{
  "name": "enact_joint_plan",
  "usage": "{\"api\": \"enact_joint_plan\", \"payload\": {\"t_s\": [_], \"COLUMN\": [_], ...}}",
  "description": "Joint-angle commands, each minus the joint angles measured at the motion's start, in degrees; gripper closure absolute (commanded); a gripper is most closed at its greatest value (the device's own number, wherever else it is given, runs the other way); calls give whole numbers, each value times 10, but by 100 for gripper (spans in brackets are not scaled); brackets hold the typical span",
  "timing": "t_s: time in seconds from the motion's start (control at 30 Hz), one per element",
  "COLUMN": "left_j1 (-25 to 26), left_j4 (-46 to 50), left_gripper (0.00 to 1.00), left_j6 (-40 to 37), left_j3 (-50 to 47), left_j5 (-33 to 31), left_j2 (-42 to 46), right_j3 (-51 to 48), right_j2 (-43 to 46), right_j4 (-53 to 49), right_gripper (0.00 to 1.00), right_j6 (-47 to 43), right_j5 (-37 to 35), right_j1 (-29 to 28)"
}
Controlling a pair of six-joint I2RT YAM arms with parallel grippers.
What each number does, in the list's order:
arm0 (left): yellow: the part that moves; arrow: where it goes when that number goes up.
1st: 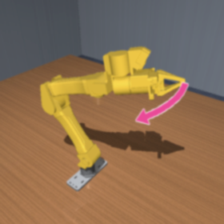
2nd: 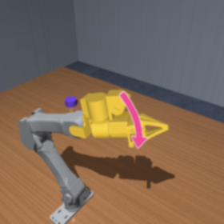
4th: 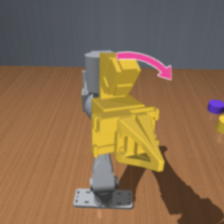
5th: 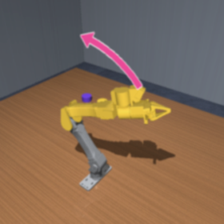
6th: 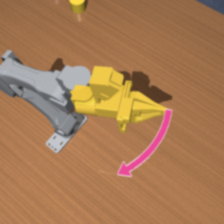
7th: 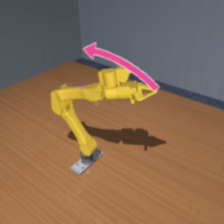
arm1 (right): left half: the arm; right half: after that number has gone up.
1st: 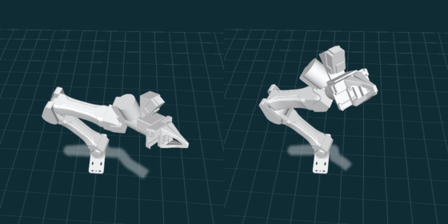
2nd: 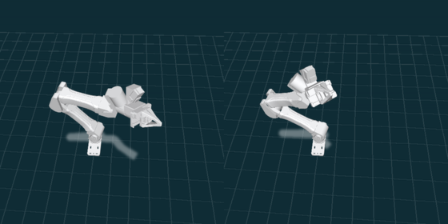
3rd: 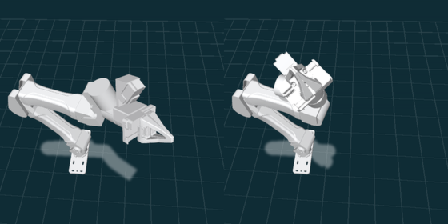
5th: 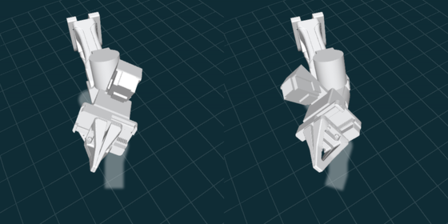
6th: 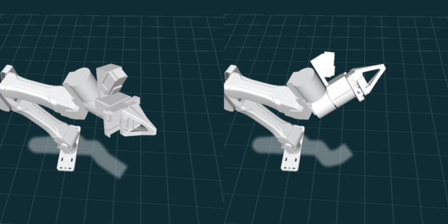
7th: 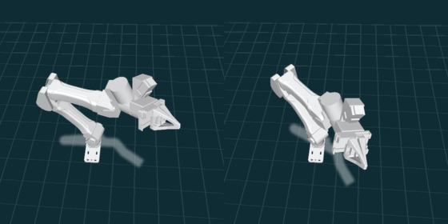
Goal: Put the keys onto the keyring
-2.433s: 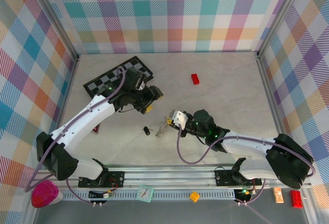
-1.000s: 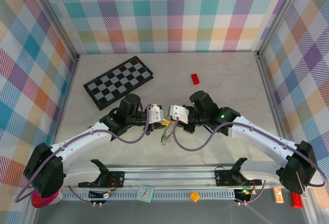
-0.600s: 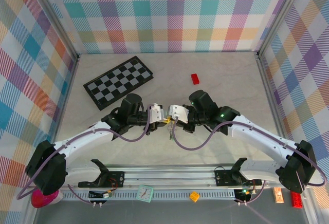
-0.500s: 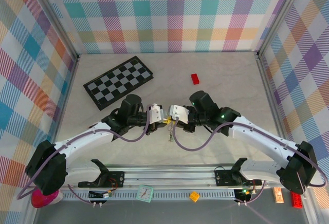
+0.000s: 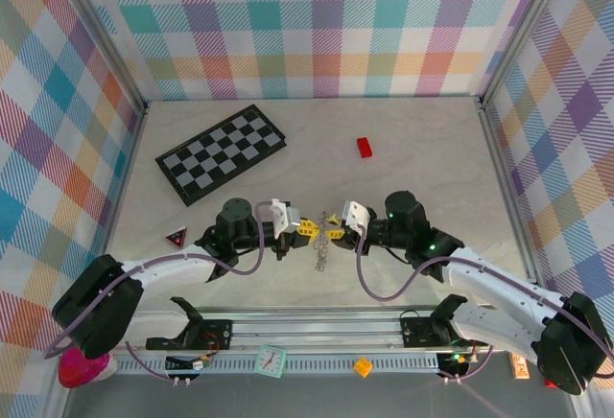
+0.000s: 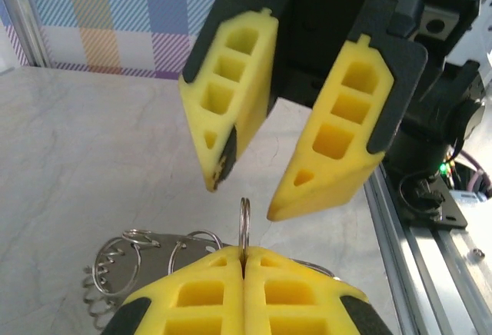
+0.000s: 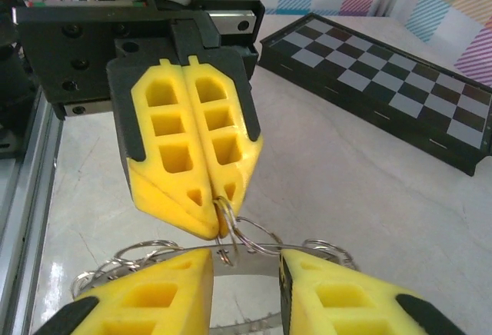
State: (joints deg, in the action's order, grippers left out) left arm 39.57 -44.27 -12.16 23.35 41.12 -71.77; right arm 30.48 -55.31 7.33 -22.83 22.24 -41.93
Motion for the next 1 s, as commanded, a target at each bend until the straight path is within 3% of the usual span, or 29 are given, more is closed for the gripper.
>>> {"api": "enact_joint_plan", "payload": {"t_s": [0.0, 0.4, 0.43, 0.47, 0.5, 0.57, 0.7, 0.77, 0.97], "left_j1": [-2, -2, -2, -2, -2, -2, 10, 17, 20], "left_j4": [-152, -229, -223, -210, -190, -122, 154, 242, 329], "left_gripper": [100, 100, 97, 86, 74, 65, 62, 62, 65], "left_j6": [57, 100, 101, 98, 90, 62, -60, -109, -172], "left_j3": [-11, -15, -15, -15, -16, -11, 54, 84, 121], "left_j5": [23, 29, 21, 10, -1, -19, -50, -55, -73], "left_j2": [-13, -53, -51, -45, -36, -10, 48, 57, 77], "right_j3": [-5, 19, 22, 27, 33, 55, 119, 150, 223], "right_j2": [-4, -27, -26, -23, -20, -18, -35, -52, -92], "right_j4": [66, 48, 41, 30, 13, -41, -175, -225, -334], "right_gripper": [74, 100, 100, 100, 100, 100, 100, 100, 100], "right_j6": [23, 18, 16, 10, 2, -22, -84, -107, -161], "right_j5": [32, 74, 74, 74, 70, 64, 40, 24, -19], "right_j1": [5, 5, 5, 5, 5, 5, 2, -5, -27]}}
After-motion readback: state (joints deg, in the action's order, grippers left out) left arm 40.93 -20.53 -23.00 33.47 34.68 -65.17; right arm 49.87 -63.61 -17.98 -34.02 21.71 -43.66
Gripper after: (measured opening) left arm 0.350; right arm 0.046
